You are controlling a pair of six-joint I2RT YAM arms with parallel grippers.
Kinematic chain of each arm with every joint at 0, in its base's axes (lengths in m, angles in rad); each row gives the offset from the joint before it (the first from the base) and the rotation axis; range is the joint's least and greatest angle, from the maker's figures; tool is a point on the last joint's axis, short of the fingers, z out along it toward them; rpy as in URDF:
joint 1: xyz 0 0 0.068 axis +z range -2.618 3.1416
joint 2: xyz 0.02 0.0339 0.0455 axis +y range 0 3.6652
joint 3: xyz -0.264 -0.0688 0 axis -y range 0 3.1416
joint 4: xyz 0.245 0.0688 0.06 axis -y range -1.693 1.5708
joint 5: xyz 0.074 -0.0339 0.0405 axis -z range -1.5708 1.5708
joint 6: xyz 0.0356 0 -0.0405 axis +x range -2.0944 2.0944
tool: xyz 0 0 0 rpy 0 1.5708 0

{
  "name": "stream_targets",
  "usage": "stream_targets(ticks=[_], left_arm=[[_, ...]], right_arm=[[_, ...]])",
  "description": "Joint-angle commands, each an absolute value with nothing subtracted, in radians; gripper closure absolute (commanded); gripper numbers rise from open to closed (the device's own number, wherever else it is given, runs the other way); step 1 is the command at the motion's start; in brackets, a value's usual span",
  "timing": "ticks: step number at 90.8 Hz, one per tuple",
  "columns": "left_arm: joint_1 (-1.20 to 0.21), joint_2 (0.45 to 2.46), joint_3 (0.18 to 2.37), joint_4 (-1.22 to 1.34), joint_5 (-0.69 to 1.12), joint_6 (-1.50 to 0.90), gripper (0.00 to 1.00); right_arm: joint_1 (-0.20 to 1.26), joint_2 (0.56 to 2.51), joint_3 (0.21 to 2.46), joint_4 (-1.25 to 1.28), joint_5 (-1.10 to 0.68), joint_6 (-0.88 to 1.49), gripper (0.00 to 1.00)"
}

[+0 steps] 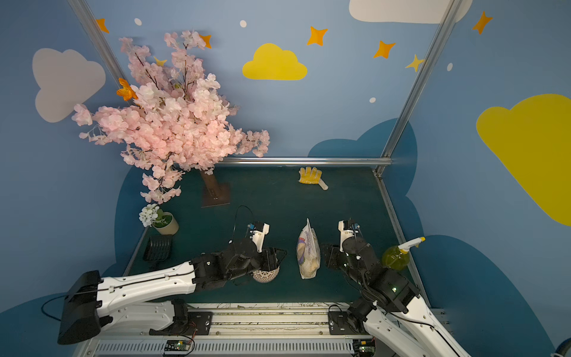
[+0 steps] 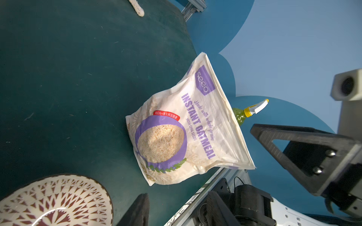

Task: Pour the oats into the breakfast bowl
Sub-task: Open the oats bag at the center of the board.

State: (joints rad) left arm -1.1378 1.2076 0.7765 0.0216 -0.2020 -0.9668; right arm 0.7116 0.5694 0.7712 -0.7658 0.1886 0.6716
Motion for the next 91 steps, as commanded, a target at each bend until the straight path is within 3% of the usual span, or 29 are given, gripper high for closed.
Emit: stream_targets(ticks=[1, 15, 30, 72, 91], left_arm=[[-1.143, 1.211, 0.784, 0.08, -0.194, -1.0, 0.48], [-1.147, 1.19, 0.742, 0.08, -0.21, -1.034, 0.48], [-1.158, 1.168, 0.719, 0.075, -0.235, -1.047, 0.47], [-1.163, 1.176, 0.728, 0.063, -0.242, -1.048, 0.43], [-1.164, 1.175, 0.732, 0.063, -0.245, -1.045, 0.42]], right_arm=[[0.647, 0.588, 0.747, -0.644, 0.093, 0.702, 0.58], [0.553, 0.591, 0.71, -0.473, -0.109, 0.722, 0.59], [0.537, 0.624, 0.699, -0.417, -0.204, 0.741, 0.66], [0.537, 0.628, 0.647, -0.452, -0.182, 0.723, 0.83], [0.537, 0.636, 0.642, -0.458, -0.168, 0.71, 0.85]])
